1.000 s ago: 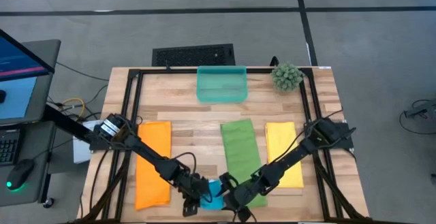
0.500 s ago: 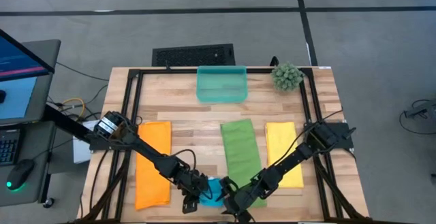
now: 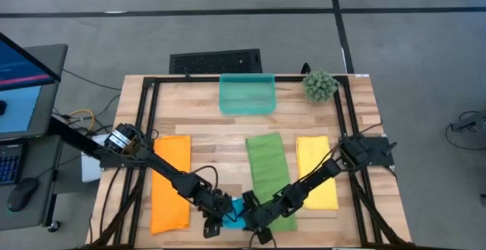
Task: Roll microfiber towels into tight, uniform cylinder then place into a basket
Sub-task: Roll the blue towel
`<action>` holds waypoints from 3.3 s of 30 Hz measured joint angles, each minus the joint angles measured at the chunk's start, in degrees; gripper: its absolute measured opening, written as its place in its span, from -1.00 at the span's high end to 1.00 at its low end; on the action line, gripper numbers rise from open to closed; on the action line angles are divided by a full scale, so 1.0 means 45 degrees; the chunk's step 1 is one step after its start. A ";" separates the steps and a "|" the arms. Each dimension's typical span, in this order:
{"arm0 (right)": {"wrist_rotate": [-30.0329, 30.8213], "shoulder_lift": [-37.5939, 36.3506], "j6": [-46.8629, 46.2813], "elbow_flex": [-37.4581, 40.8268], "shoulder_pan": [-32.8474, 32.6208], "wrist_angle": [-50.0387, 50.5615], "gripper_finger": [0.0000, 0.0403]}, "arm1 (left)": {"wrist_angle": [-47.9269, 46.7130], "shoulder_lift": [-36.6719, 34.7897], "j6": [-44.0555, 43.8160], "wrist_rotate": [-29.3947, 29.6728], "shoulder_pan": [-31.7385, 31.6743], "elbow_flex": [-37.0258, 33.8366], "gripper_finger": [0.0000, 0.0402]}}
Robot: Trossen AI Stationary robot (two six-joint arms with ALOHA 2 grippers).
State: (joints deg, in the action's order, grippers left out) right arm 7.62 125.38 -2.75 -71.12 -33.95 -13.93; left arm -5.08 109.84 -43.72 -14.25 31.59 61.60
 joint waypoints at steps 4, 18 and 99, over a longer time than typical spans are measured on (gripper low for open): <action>0.0094 0.0242 -0.0100 0.0011 -0.0040 -0.0296 -0.29 | -0.0139 -0.0005 -0.0005 0.0008 0.0000 0.0024 0.93; 0.0092 0.0268 -0.1886 0.0021 -0.0041 -0.0394 0.54 | -0.0160 -0.0017 -0.0006 0.0158 -0.0024 0.0024 0.93; -0.2381 0.0326 -0.5744 0.0060 0.0435 -0.1380 0.81 | -0.0881 -0.0015 0.6440 0.7067 0.3334 0.0029 0.02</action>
State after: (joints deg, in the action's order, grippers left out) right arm -3.09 126.85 -28.60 -70.85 -31.99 -20.14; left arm -9.05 109.78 -14.74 17.55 46.60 61.73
